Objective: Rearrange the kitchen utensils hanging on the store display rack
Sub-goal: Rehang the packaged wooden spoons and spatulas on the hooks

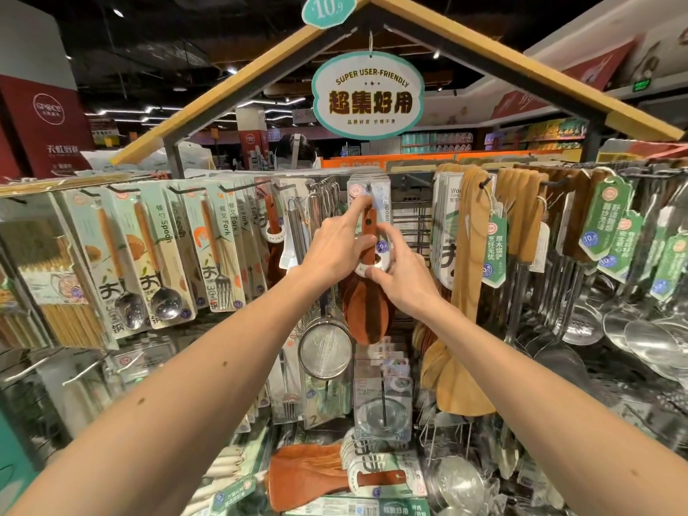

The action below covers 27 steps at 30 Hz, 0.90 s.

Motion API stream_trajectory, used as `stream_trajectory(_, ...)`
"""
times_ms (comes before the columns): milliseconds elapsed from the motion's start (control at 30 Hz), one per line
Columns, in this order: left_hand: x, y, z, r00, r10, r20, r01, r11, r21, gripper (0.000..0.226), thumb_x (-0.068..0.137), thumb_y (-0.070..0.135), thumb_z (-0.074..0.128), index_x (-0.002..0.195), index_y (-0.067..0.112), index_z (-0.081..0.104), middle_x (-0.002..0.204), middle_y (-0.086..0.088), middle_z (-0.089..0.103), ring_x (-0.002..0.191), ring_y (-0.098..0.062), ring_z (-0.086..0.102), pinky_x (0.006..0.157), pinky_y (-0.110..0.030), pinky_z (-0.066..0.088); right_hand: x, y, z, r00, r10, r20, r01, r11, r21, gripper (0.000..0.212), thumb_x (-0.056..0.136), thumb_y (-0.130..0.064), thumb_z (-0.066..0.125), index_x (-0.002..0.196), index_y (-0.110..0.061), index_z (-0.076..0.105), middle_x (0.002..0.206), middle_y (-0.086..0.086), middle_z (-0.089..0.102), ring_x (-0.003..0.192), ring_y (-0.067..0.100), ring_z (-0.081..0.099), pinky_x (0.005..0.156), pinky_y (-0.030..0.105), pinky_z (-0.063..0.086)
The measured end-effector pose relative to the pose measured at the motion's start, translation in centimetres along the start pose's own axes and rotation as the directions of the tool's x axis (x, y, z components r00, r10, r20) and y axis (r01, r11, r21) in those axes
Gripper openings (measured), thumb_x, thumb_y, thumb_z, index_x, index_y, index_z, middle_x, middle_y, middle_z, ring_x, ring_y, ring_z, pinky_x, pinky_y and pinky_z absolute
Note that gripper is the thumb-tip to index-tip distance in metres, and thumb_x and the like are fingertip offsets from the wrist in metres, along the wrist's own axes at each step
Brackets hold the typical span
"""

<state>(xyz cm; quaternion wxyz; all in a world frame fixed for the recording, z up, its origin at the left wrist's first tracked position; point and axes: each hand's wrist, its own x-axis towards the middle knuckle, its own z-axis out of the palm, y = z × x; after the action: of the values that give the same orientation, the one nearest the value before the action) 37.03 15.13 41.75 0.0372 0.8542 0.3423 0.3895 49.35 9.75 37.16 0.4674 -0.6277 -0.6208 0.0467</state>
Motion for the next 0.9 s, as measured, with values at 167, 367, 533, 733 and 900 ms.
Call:
stream_trajectory(167, -0.5, -0.1, -0.1, 1.000, -0.009, 0.030, 0.009, 1.000, 0.003, 0.059, 0.098, 0.022, 0.061, 0.148, 0.031, 0.030, 0.080, -0.006, 0.068, 0.063, -0.023, 0.062, 0.072, -0.040, 0.052, -0.9, 0.6, -0.4, 0.999, 0.020, 0.050, -0.020, 1.000, 0.004, 0.075, 0.090, -0.025, 0.067, 0.150, -0.042, 0.026, 0.088, -0.007, 0.066, 0.090, 0.021, 0.067, 0.081, 0.037, 0.048)
stream_trajectory(367, -4.3, -0.2, -1.1, 0.988, -0.052, 0.144, 0.032, 0.990, 0.136, 0.038, 0.099, 0.038, 0.058, 0.132, 0.020, 0.053, 0.101, -0.007, 0.069, 0.096, -0.025, 0.063, 0.082, -0.038, 0.049, -6.1, 1.7, -0.5, 0.992, 0.024, 0.127, -0.013, 0.996, -0.086, 0.043, 0.092, -0.034, 0.064, 0.133, -0.034, 0.050, 0.081, -0.013, 0.065, 0.084, 0.012, 0.062, 0.088, 0.039, 0.051)
stream_trajectory(533, -11.6, -0.9, -2.4, 0.948, -0.033, 0.318, -0.029, 0.982, 0.187, 0.027, 0.098, 0.043, 0.057, 0.086, 0.020, 0.061, 0.064, 0.011, 0.055, 0.057, -0.005, 0.051, 0.056, -0.028, 0.036, -13.2, 3.1, 2.7, 0.976, 0.023, 0.219, -0.007, 0.997, -0.073, 0.015, 0.088, -0.032, 0.069, 0.100, -0.023, 0.066, 0.072, -0.011, 0.062, 0.067, 0.004, 0.054, 0.071, 0.030, 0.047)
stream_trajectory(733, -24.0, -6.9, -1.1, 0.804, -0.236, 0.545, 0.096, 0.957, 0.274, 0.025, 0.098, 0.046, 0.055, 0.083, 0.026, 0.053, 0.062, 0.011, 0.048, 0.063, -0.017, 0.057, 0.058, -0.032, 0.040, -22.1, 6.6, 10.2, 0.874, 0.217, 0.434, -0.224, 0.974, -0.037, 0.010, 0.088, -0.025, 0.072, 0.087, -0.027, 0.063, 0.069, -0.006, 0.062, 0.061, 0.001, 0.052, 0.068, 0.029, 0.049)
stream_trajectory(900, -31.7, -13.6, 2.6, 0.644, -0.457, 0.614, 0.316, 0.889, 0.331, 0.020, 0.098, 0.040, 0.057, 0.102, 0.022, 0.064, 0.080, 0.005, 0.058, 0.076, -0.016, 0.052, 0.064, -0.029, 0.032, -26.5, 9.2, 16.9, 0.700, 0.439, 0.563, -0.501, 0.864, -0.051, 0.007, 0.091, -0.020, 0.069, 0.091, -0.021, 0.062, 0.075, 0.001, 0.060, 0.063, 0.007, 0.049, 0.061, 0.024, 0.045)
